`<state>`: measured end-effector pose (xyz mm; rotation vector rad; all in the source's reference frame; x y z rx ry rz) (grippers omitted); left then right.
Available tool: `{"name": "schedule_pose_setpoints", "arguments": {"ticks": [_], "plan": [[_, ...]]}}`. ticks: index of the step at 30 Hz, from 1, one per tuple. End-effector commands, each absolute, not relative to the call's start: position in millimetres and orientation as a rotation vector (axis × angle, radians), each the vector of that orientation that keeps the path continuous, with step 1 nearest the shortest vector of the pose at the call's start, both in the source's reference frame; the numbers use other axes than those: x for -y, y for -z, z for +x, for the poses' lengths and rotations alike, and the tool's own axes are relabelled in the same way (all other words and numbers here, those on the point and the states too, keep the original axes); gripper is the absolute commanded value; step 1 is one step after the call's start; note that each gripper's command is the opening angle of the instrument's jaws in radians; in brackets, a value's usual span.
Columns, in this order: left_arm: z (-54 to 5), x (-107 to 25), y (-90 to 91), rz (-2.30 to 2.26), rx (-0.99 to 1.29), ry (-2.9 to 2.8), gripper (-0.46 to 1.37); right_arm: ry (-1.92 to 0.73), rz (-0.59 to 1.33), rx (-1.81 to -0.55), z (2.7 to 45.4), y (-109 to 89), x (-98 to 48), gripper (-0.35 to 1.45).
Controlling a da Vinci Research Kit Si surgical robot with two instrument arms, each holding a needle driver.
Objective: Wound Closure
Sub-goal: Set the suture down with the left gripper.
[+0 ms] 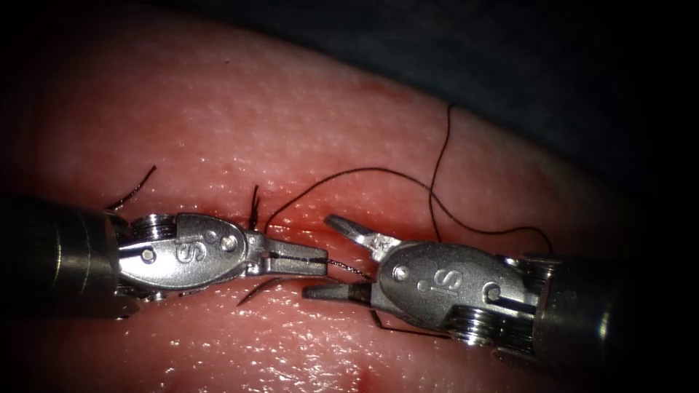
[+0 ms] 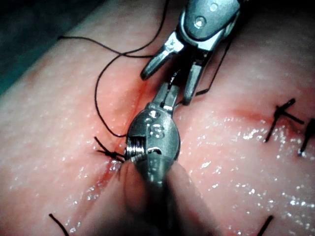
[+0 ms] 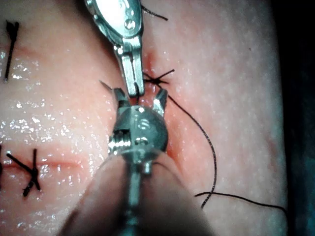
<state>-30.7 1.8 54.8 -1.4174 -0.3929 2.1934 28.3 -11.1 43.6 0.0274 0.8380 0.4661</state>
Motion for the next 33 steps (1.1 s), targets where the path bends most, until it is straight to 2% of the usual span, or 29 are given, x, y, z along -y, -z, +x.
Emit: {"name": "schedule_pose_setpoints", "arguments": {"ticks": [1,16,25,33], "plan": [[-30.7,-1.8,-54.8,-1.42,0.39,-2.198,-0.35,-0.468,0.025,-0.838,28.2,-43.5,11.1,0.9],[-31.1,-2.7,-54.9,-1.427,0.364,-2.219,-0.35,-0.47,0.011,-0.831,26.8,-42.8,11.3,0.9],[-31.4,-6.7,-57.6,-1.372,0.23,-2.262,-0.35,-0.495,-0.029,-0.863,24.1,-39.8,11.9,0.9],[-32.7,-11.7,-60.8,-1.347,0.162,-2.28,-0.35,-0.496,-0.045,-0.894,23.6,-37.6,14.0,0.9]]}}
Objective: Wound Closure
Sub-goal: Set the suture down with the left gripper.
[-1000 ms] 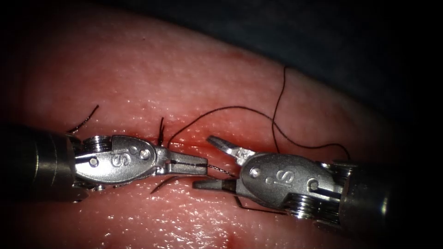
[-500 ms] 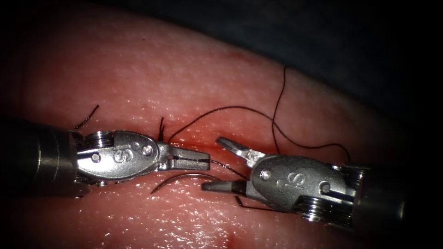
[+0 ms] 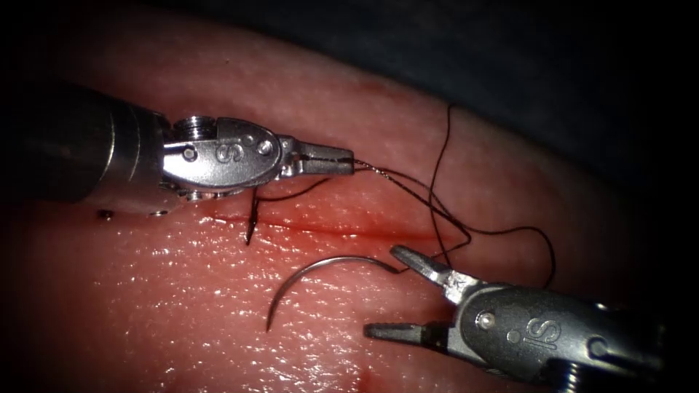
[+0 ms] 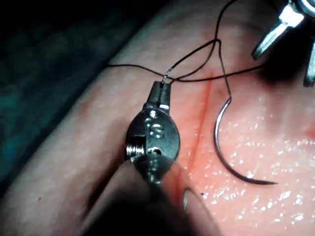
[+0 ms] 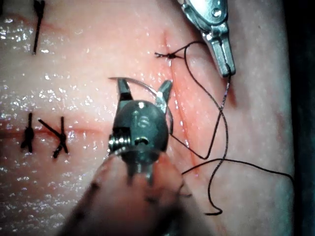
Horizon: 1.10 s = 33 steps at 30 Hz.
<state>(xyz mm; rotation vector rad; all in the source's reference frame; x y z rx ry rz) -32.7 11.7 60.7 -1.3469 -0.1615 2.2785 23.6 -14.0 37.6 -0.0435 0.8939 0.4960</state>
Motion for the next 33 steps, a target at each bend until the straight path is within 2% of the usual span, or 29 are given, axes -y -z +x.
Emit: {"name": "schedule_pose_setpoints", "arguments": {"ticks": [1,9,17,19,22,23,27,31,33], "plan": [[-32.8,-12.0,-61.0,-1.346,0.162,-2.279,-0.35,-0.495,-0.046,-0.894,23.6,-37.5,14.2,0.9],[-34.5,-16.0,-64.4,-1.399,0.171,-2.346,-0.35,-0.488,-0.053,-0.898,23.9,-37.1,15.5,0.91],[-36.6,-15.0,-69.3,-1.407,0.529,-2.301,-0.35,-0.487,-0.055,-0.891,24.0,-37.2,15.8,0.92],[-37.2,-14.1,-71.1,-1.39,0.645,-2.249,-0.17,-0.487,-0.056,-0.891,24.1,-37.3,15.9,0.93],[-37.8,-13.7,-72.8,-1.367,0.686,-2.23,0.32,-0.484,-0.052,-0.889,24.2,-37.3,16.0,0.93],[-38.1,-13.5,-73.7,-1.347,0.704,-2.215,0.57,-0.482,-0.05,-0.889,24.3,-37.3,16.1,0.93],[-38.6,-13.3,-75.0,-1.281,0.658,-2.161,1.13,-0.479,-0.05,-0.888,24.4,-37.3,16.4,0.92],[-38.4,-14.0,-74.3,-1.279,0.6,-2.132,1.34,-0.477,-0.047,-0.884,24.4,-37.4,16.5,0.93],[-38.3,-14.6,-73.7,-1.279,0.534,-2.126,1.35,-0.476,-0.046,-0.886,24.4,-37.5,16.5,0.92]]}}
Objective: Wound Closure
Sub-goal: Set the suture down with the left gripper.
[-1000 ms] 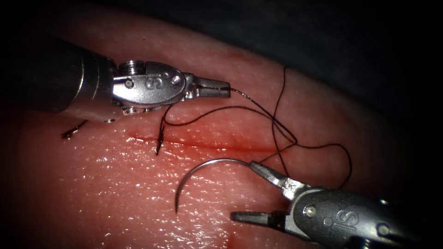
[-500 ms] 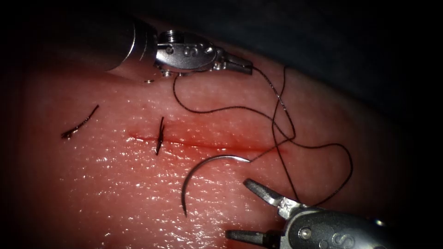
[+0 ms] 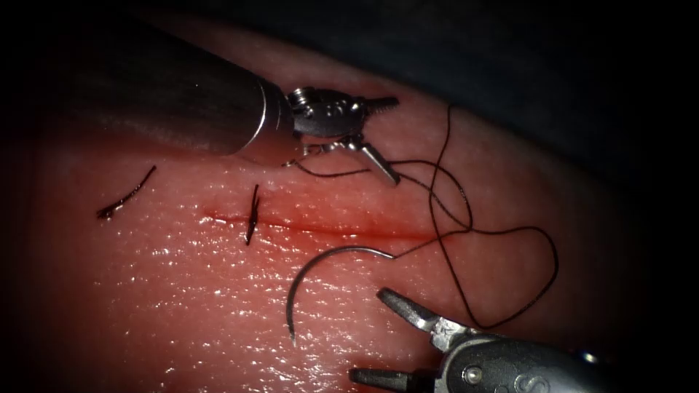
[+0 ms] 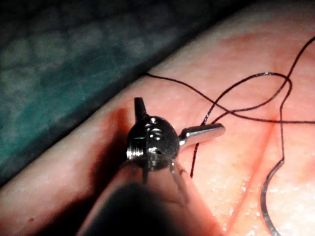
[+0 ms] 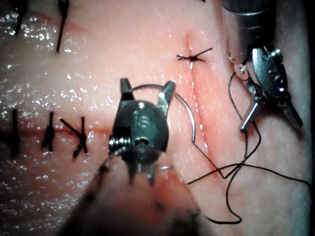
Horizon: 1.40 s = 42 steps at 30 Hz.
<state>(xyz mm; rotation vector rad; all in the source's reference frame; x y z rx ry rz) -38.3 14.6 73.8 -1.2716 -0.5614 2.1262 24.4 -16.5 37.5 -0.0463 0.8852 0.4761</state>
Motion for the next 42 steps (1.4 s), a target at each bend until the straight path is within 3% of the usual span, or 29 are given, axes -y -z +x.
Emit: {"name": "schedule_pose_setpoints", "arguments": {"ticks": [1,9,20,25,31,34,42], "plan": [[-38.1,-15.1,-73.3,-1.283,0.507,-2.125,1.35,-0.475,-0.045,-0.883,24.5,-37.5,16.5,0.92],[-34.8,-20.2,-68.8,-1.427,0.423,-2.096,1.36,-0.468,-0.037,-0.879,24.6,-37.6,16.8,0.92],[-29.7,-24.0,-64.7,-1.46,0.532,-2.051,1.35,-0.457,-0.034,-0.873,24.7,-38.0,17.5,0.91],[-28.5,-24.7,-63.5,-1.487,0.551,-2.066,1.21,-0.458,-0.033,-0.869,24.8,-38.1,17.3,0.91],[-27.6,-23.7,-62.4,-1.606,0.707,-2.077,1.21,-0.456,-0.028,-0.87,24.8,-38.0,17.4,0.91],[-26.7,-22.5,-61.8,-1.707,0.85,-2.076,1.36,-0.456,-0.028,-0.87,24.8,-38.0,17.4,0.91],[-23.0,-17.8,-60.4,-1.826,1.013,-2.11,1.36,-0.455,-0.025,-0.868,24.8,-37.9,17.4,0.91]]}}
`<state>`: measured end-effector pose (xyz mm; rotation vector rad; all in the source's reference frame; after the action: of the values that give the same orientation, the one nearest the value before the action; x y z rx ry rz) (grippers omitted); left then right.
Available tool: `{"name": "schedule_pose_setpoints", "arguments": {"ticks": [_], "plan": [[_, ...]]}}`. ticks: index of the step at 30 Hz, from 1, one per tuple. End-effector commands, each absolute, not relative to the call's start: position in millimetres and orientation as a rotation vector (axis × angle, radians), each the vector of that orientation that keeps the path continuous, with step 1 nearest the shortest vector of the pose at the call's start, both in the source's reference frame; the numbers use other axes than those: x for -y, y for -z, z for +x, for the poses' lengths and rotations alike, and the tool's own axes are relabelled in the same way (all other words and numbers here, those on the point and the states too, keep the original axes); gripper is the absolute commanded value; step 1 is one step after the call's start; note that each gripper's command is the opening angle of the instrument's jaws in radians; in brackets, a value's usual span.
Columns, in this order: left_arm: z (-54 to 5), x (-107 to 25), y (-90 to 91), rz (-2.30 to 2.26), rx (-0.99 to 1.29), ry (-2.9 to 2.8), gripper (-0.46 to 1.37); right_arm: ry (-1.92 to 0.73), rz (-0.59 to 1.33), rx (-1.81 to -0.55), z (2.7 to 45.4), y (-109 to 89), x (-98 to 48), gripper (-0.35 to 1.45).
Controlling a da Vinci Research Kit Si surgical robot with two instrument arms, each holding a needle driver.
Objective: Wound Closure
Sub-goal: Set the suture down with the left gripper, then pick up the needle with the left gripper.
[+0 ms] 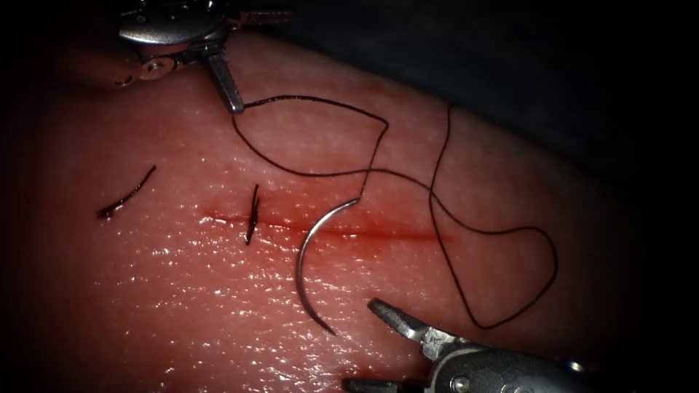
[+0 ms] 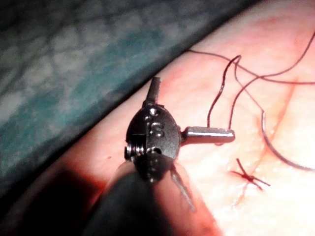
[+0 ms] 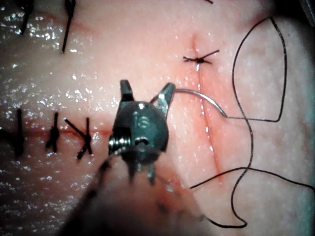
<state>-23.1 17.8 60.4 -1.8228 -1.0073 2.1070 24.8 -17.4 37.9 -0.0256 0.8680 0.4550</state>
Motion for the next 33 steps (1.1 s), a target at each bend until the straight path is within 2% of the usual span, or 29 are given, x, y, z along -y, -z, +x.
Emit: {"name": "schedule_pose_setpoints", "arguments": {"ticks": [1,8,15,17,22,25,28,30,33], "plan": [[-22.5,-17.3,-60.4,-1.835,1.022,-2.112,1.37,-0.456,-0.025,-0.868,24.9,-37.9,17.4,0.91],[-18.7,-15.3,-60.4,-1.809,0.993,-2.17,1.37,-0.455,-0.017,-0.878,25.5,-37.9,17.3,0.91],[-17.4,-14.0,-60.2,-1.685,0.785,-2.2,1.35,-0.454,-0.017,-0.878,25.6,-38.0,17.2,0.91],[-17.9,-13.1,-59.8,-1.606,0.675,-2.199,1.22,-0.454,-0.018,-0.878,25.5,-38.1,17.2,0.91],[-19.7,-10.8,-58.3,-1.429,0.614,-2.09,1.08,-0.45,-0.016,-0.881,25.2,-38.1,17.3,0.9],[-21.2,-8.9,-57.2,-1.346,0.584,-2.024,0.89,-0.455,-0.014,-0.878,24.7,-38.1,17.3,0.9],[-22.7,-7.0,-56.1,-1.292,0.517,-1.999,0.9,-0.456,-0.019,-0.87,24.2,-38.1,17.1,0.9],[-23.6,-5.4,-55.2,-1.234,0.478,-1.956,0.81,-0.46,-0.027,-0.86,23.8,-38.1,17.1,0.9],[-24.9,-3.5,-53.8,-1.15,0.391,-1.962,0.79,-0.464,-0.033,-0.851,23.4,-38.1,17.0,0.9]]}}
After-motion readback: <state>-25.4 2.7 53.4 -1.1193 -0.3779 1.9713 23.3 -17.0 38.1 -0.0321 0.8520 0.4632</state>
